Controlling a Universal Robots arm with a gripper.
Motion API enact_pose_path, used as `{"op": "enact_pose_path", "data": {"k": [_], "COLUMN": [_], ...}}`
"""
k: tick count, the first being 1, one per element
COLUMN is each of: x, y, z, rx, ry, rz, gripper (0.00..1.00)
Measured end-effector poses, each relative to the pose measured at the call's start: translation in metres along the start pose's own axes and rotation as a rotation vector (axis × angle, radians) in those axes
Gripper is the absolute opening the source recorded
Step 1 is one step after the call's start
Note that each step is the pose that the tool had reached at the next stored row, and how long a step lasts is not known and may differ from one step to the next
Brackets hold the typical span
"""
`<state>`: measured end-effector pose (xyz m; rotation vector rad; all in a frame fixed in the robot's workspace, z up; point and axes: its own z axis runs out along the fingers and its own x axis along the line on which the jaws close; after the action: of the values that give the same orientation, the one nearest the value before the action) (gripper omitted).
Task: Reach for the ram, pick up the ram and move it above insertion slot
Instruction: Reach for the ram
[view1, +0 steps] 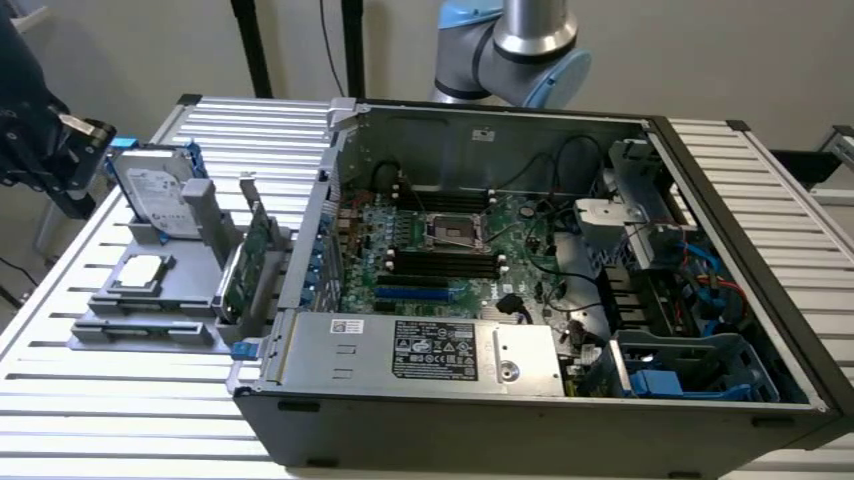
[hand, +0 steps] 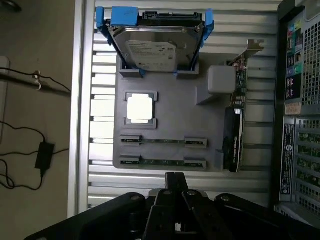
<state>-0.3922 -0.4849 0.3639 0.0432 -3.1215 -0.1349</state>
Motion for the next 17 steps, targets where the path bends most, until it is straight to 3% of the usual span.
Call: {"op": "enact_pose_path", "data": {"k": [17], "x": [0.0], "y": [-0.0005], "z": [0.0044], "rx": [0.005], "ry": [0.0263], "rz": [-0.301], "gripper": [0.11]}}
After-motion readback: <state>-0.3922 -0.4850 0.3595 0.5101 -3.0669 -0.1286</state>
